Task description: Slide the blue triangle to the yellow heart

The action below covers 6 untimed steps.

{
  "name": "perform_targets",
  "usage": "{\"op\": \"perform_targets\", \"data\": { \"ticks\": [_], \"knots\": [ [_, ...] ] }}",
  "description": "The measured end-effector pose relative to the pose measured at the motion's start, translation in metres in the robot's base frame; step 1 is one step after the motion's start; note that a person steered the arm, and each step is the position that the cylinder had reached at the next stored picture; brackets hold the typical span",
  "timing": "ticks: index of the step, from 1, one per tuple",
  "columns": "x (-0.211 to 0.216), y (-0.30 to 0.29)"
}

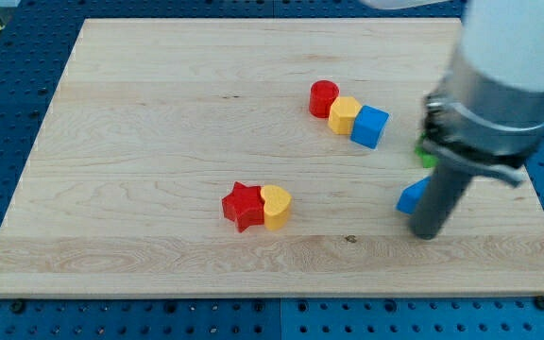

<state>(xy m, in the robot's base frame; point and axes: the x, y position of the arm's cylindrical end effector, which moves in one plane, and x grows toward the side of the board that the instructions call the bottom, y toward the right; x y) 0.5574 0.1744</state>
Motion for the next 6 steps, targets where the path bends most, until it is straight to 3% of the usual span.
{"op": "perform_targets", "data": {
  "ticks": [1, 2, 6],
  "knots": [
    [0.0, 0.058],
    [-0.018, 0.065],
    [-0.026, -0.08]
  ]
}}
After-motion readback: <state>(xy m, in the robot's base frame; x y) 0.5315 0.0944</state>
